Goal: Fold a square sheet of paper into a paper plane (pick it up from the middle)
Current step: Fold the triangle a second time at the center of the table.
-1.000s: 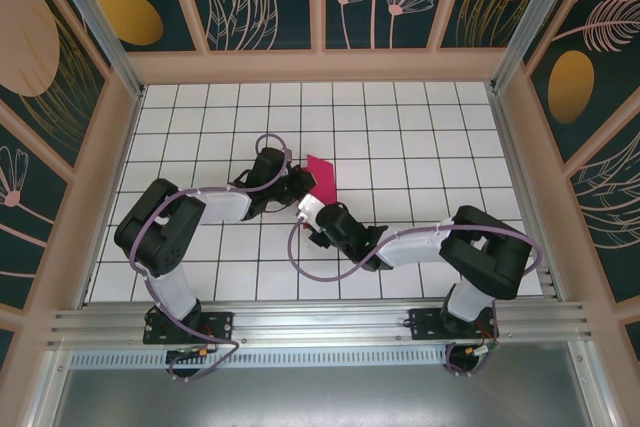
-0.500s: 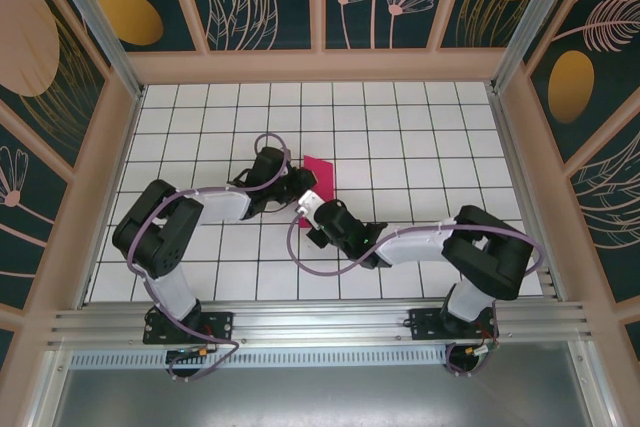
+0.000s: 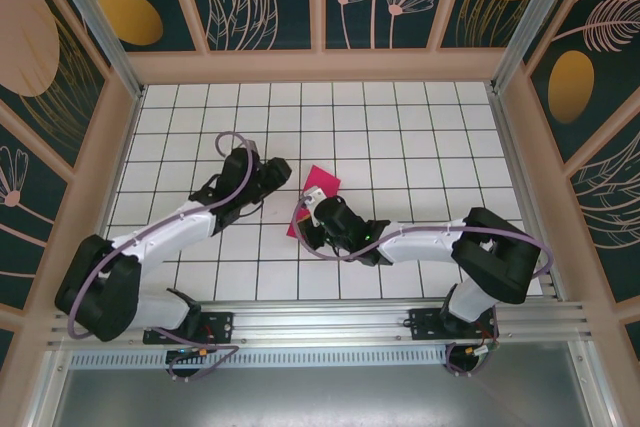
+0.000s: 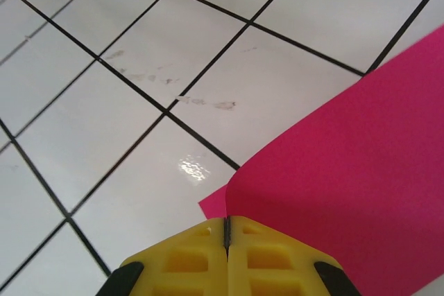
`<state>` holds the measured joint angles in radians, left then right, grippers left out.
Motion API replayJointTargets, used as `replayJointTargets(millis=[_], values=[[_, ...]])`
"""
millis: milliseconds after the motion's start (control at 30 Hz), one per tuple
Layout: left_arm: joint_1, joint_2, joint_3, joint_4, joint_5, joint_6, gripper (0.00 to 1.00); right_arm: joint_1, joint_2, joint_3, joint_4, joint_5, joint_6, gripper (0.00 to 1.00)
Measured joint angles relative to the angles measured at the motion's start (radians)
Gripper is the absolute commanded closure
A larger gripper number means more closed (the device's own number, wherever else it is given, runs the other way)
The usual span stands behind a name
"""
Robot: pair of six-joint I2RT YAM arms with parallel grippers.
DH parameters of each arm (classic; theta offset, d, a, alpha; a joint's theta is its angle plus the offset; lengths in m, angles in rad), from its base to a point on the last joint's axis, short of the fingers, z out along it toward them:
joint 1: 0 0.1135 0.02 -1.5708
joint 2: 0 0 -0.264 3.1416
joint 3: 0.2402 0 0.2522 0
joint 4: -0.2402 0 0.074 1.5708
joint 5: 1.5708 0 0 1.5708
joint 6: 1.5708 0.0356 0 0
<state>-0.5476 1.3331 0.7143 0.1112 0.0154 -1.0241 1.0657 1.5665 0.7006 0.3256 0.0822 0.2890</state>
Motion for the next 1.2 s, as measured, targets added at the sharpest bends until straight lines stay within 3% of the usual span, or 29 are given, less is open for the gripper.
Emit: replayJointTargets(millis=[100,267,700,1200], values=[[0.000,-0.037,-0.073,0.004,0.006,-0.016,0.73,-0.005,0.000,-0.001,0.016,-0.024,0.063,1.00],[0.000,-0.044,-0.147,0.004,0.044,-0.028,0.83,-0.043,0.000,-0.039,0.097,-0.079,0.166,1.00],[-0.013,0.047,-0.164,0.095,0.212,-0.012,0.96,-0.153,-0.008,-0.141,0.174,-0.217,0.300,1.00],[-0.097,0.117,-0.161,0.098,0.254,0.010,1.00,-0.208,-0.008,-0.158,0.202,-0.268,0.385,1.00]])
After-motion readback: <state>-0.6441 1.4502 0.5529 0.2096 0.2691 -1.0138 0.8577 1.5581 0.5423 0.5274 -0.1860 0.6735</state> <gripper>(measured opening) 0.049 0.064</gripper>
